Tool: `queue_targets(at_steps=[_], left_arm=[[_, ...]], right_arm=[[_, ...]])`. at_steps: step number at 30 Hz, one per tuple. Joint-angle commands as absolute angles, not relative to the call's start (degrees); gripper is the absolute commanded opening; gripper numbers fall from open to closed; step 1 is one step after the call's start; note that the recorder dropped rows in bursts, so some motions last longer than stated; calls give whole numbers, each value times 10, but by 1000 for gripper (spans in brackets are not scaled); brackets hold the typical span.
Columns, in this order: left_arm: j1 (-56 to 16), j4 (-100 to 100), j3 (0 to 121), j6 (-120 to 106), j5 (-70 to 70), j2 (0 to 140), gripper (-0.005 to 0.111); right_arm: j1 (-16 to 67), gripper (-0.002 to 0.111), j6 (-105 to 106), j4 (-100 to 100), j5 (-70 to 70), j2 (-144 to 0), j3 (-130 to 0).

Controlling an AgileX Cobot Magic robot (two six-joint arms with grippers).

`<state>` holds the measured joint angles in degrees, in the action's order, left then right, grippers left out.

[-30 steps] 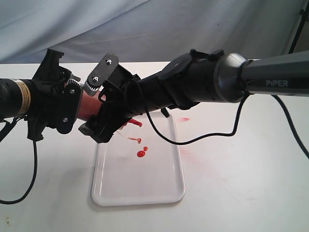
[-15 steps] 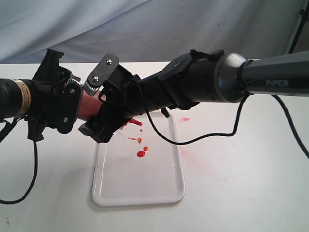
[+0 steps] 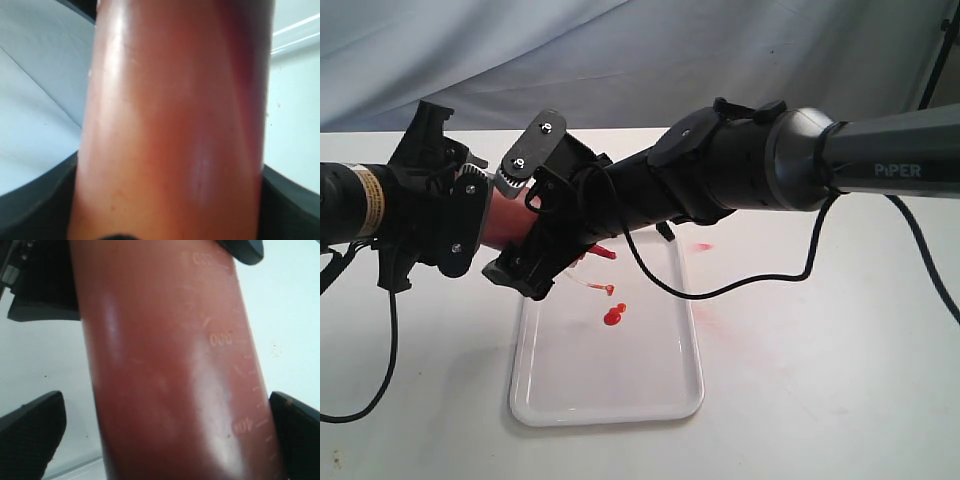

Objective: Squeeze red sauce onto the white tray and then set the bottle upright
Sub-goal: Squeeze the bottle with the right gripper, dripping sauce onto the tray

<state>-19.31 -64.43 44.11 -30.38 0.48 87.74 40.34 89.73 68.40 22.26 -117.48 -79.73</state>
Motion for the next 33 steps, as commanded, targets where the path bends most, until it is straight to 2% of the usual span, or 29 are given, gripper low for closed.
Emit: queue_targets(at_steps=[1,18,22,24,27,28,32,33], left_arm=[[-210,-634,456,-285,-101,866,0],[-210,-634,456,-285,-101,866,0],[-210,-634,456,-285,-101,866,0],[-210,-634,456,-285,-101,866,0],[-210,-634,456,-285,-101,866,0],[-210,-634,456,-285,-101,866,0],[-210,-634,456,-285,-101,866,0],[-210,-634,456,-285,-101,866,0]], right_arm=[[423,105,907,665,253,-1167,-798],[423,105,869,666,238,-1153,-798],[423,100,869,666,231,-1153,-798],[423,90,869,666,231,-1153,-798],[423,65,869,666,231,-1153,-798],[423,51,869,666,231,-1153,-798],[423,5,869,666,235,-1153,-798],[423,0,867,666,235,-1153,-798]])
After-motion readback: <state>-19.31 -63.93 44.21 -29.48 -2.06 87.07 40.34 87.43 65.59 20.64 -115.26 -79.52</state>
